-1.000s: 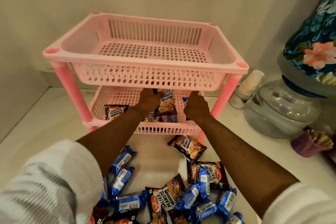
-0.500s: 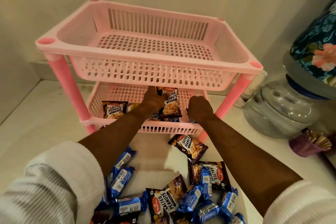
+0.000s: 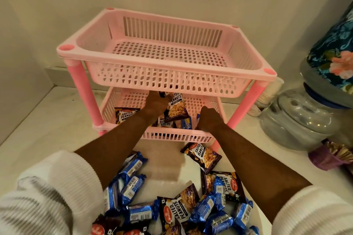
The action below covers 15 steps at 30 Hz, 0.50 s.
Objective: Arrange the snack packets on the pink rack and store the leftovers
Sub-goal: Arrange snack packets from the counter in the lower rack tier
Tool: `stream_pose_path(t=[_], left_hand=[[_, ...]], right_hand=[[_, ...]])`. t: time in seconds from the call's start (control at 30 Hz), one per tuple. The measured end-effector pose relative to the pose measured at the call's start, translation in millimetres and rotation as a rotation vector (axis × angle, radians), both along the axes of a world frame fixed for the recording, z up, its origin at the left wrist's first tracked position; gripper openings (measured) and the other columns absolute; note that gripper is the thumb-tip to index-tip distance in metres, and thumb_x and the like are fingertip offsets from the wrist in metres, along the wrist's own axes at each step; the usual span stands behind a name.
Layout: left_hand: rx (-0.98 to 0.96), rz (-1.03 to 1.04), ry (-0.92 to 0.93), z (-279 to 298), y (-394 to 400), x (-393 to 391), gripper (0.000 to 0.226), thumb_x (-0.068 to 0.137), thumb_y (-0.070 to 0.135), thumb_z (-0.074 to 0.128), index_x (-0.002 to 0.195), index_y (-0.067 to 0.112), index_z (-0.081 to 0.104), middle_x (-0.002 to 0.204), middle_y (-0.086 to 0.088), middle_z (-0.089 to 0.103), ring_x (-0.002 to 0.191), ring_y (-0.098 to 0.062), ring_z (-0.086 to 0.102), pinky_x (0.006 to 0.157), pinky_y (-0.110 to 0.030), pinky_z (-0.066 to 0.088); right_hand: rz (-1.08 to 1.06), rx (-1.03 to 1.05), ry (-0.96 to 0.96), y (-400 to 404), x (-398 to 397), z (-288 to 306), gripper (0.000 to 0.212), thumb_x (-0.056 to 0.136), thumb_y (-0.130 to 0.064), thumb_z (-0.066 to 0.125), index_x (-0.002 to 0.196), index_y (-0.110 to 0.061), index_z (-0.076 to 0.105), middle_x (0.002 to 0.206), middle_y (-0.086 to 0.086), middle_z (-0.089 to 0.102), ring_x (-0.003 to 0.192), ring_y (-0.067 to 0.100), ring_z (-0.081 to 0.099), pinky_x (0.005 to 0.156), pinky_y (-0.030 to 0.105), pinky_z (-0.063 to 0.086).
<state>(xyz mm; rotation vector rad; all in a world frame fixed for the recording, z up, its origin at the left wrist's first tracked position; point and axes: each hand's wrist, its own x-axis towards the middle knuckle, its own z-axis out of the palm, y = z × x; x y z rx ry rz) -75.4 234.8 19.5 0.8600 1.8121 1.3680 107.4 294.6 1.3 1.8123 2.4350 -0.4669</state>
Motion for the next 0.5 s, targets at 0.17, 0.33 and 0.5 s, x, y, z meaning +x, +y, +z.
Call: stream_pose_path(t=[0.17,0.33,0.5], left_hand=[[-0.024,-0.003,-0.007,3,-1,-4,0.051,0.088,0.027,0.071,0.134,0.013,0.054,0.136,-0.007,0.06,0.126,-0.026,0.054,0.095,-0.025,0.037],[-0.07,-0.009,-0.062,8,1,-1,0.053,0.085,0.03,0.075,0.132,0.012,0.057,0.133,-0.009,0.062,0.122,-0.028,0.057,0.105,-0.041,0.047],[-0.023,-0.009,-0.207,17,10,11,0.042,0.092,0.023,0.067,0.131,0.01,0.056,0.13,-0.013,0.062,0.12,-0.031,0.059,0.1,-0.048,0.051]], right_hand=[[0.055,-0.026,0.006,2,-2,0,0.061,0.077,-0.026,0.081,0.127,-0.006,0.053,0.128,0.016,0.062,0.117,0.034,0.06,0.082,0.033,0.05],[-0.022,0.221,0.395,0,-16,26,0.032,0.094,-0.023,0.06,0.124,-0.014,0.06,0.132,0.008,0.062,0.123,0.027,0.057,0.093,0.029,0.044],[0.107,0.171,0.679,-13,-44,53,0.023,0.097,-0.031,0.061,0.113,-0.015,0.065,0.117,0.008,0.069,0.114,0.026,0.061,0.093,0.036,0.048]])
